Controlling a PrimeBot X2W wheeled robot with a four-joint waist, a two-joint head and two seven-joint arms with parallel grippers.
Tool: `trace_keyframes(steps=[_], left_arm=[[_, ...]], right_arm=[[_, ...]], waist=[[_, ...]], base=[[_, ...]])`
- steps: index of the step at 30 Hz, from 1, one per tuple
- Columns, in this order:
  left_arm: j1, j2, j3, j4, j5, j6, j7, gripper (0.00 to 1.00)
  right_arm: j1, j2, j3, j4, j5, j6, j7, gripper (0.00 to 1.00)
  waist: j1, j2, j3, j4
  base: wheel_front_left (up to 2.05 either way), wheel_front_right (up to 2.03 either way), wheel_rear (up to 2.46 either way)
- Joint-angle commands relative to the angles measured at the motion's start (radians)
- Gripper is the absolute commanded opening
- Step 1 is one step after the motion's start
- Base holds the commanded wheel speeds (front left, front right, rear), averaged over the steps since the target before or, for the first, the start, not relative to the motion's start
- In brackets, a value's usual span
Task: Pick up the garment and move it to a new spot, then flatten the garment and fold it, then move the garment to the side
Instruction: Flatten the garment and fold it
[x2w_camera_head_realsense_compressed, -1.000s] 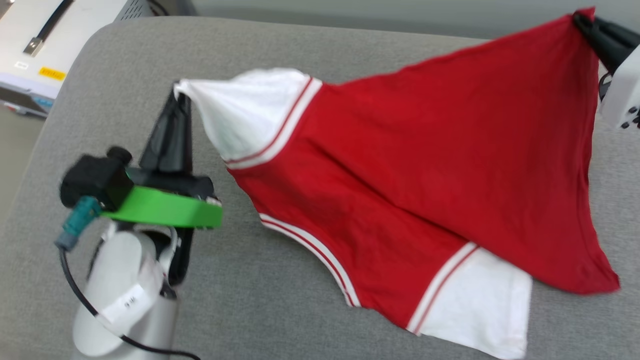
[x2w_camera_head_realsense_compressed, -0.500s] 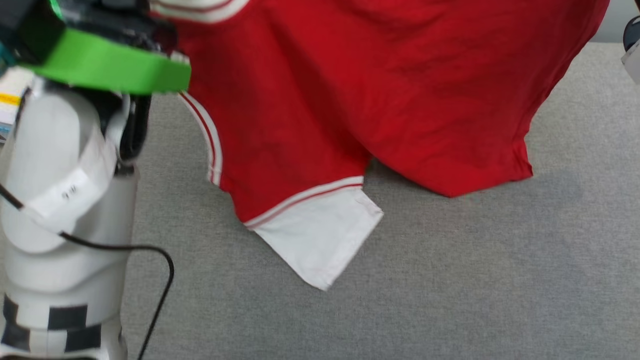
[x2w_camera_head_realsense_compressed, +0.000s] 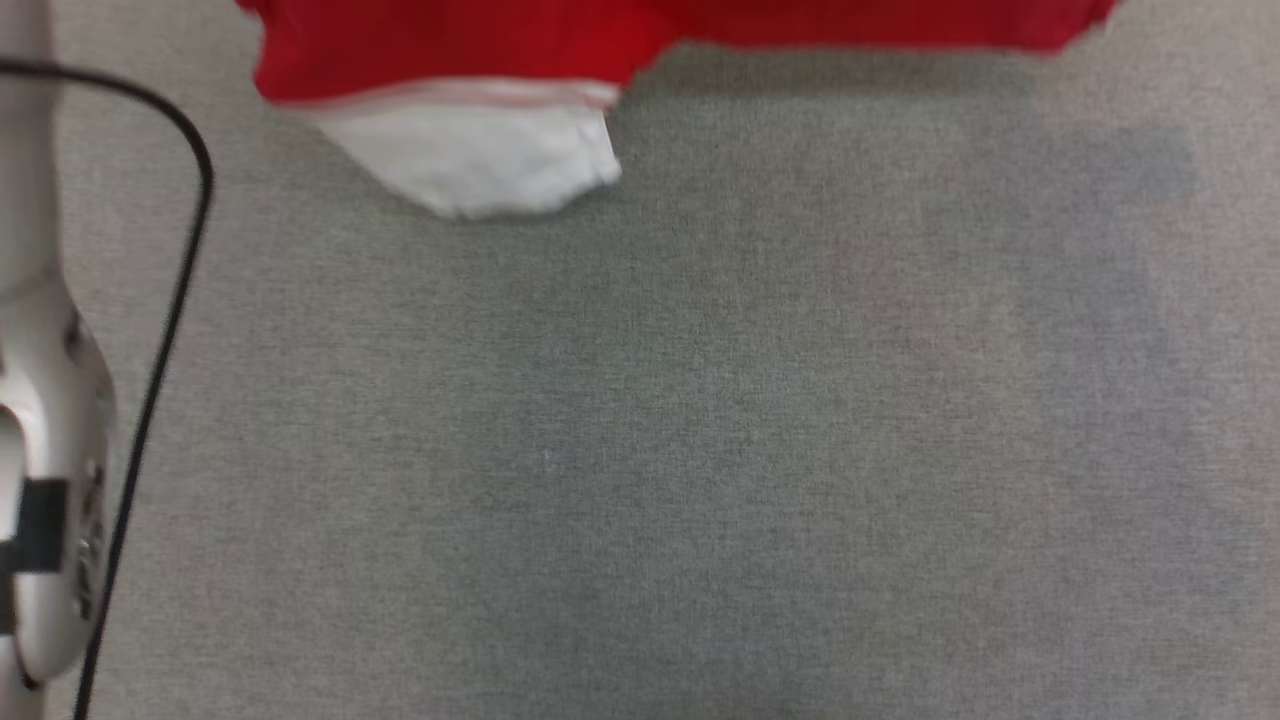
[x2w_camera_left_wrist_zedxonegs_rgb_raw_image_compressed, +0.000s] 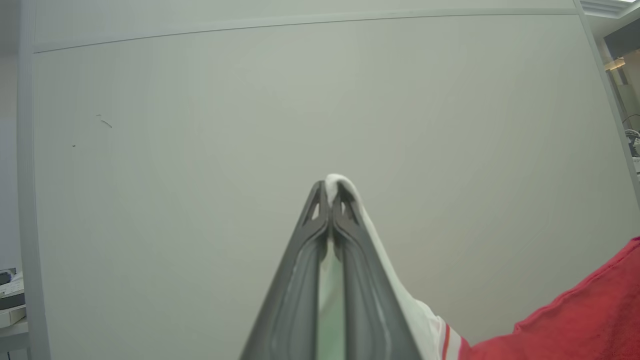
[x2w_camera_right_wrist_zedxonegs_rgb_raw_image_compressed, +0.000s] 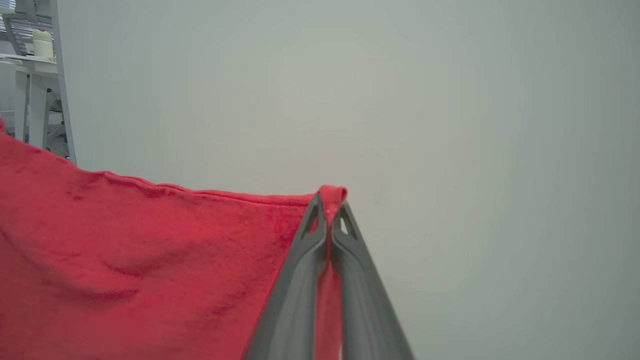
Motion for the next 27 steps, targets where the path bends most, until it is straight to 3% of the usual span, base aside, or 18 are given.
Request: trace_keyframes(steps=[1, 6, 12, 21, 27], left_arm=[[-0.061, 0.001, -0.005, 0.022, 0.001, -0.003, -0.003, 0.0], [-0.244, 0.003, -0.026, 0.095, 0.021, -0.003, 0.0, 0.0], [-0.334, -0.009, -0.026, 0.137, 0.019, 0.005, -0.009, 0.0], [-0.287, -0.008, -0.047, 0.2, 0.002, 0.004, -0.027, 0.0], [-0.113, 0.014, -0.063, 0.243, -0.035, 0.0, -0.097, 0.0]], right_arm=[[-0.065, 0.008, -0.004, 0.033, -0.022, -0.001, -0.014, 0.0], [-0.29, 0.04, 0.007, 0.193, -0.094, -0.001, -0.085, 0.0], [-0.428, 0.082, 0.007, 0.338, -0.122, -0.001, -0.182, 0.0], [-0.397, 0.119, 0.09, 0.476, -0.084, -0.001, -0.256, 0.0], [-0.259, 0.158, 0.164, 0.557, -0.013, -0.001, -0.349, 0.0]], waist=[[-0.0001, 0.0, 0.087, -0.028], [-0.0001, 0.0, 0.139, -0.039], [-0.0001, 0.0, 0.165, -0.04], [-0.0001, 0.0, 0.215, -0.031], [-0.0001, 0.0, 0.208, -0.03]], base=[[0.0, 0.0, 0.0], [0.0, 0.0, 0.0], [0.0, 0.0, 0.0], [0.0, 0.0, 0.0], [0.0, 0.0, 0.0]])
